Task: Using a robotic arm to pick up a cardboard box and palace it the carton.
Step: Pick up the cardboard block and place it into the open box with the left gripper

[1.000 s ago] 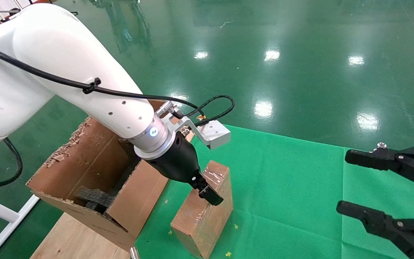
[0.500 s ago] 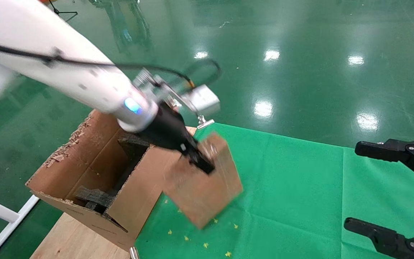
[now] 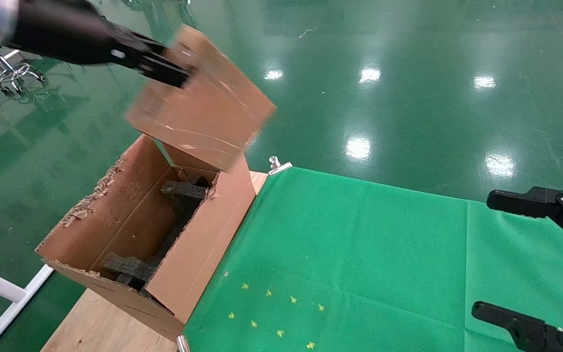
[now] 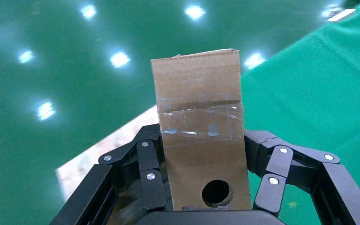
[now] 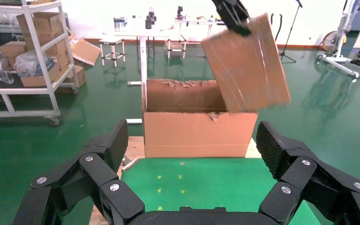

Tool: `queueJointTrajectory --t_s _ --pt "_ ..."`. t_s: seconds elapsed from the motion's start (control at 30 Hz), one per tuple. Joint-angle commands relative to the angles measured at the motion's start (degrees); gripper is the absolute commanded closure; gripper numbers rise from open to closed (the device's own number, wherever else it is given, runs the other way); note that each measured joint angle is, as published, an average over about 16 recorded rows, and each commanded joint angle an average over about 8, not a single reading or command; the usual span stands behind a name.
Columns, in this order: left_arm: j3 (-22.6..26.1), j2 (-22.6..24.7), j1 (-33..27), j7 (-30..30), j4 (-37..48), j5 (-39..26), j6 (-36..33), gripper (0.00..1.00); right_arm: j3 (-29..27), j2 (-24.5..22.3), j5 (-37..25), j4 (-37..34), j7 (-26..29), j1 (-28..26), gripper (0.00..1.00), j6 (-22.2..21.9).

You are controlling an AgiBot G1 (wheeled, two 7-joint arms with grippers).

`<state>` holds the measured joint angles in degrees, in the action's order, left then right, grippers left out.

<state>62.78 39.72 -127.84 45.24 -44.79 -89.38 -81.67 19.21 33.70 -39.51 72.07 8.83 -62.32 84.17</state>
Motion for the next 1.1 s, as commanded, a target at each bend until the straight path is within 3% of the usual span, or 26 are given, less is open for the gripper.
queueJointTrajectory --t_s 0.03,0.27,0.47,0.7,1.1 --pt "-0.5 -0.5 -2.5 -4.5 5.4 -0.6 -0.9 1.0 0.0 0.0 0.0 0.0 0.0 0.0 0.0 0.0" --pt "2.8 0.5 -2.2 -17.1 20.2 -6.7 -0.3 1.0 0.0 0.0 0.0 0.0 0.0 0.0 0.0 0.0" --pt "4.8 3.2 1.9 -23.1 30.2 -9.9 7.1 1.0 0.0 0.0 0.0 0.0 0.0 0.0 0.0 0.0" --pt "5.1 6.2 6.2 -24.3 37.4 -10.7 15.8 1.0 0.0 0.0 0.0 0.0 0.0 0.0 0.0 0.0" --pt "4.8 9.6 11.7 -21.3 44.0 -10.2 18.7 1.0 0.0 0.0 0.0 0.0 0.0 0.0 0.0 0.0"
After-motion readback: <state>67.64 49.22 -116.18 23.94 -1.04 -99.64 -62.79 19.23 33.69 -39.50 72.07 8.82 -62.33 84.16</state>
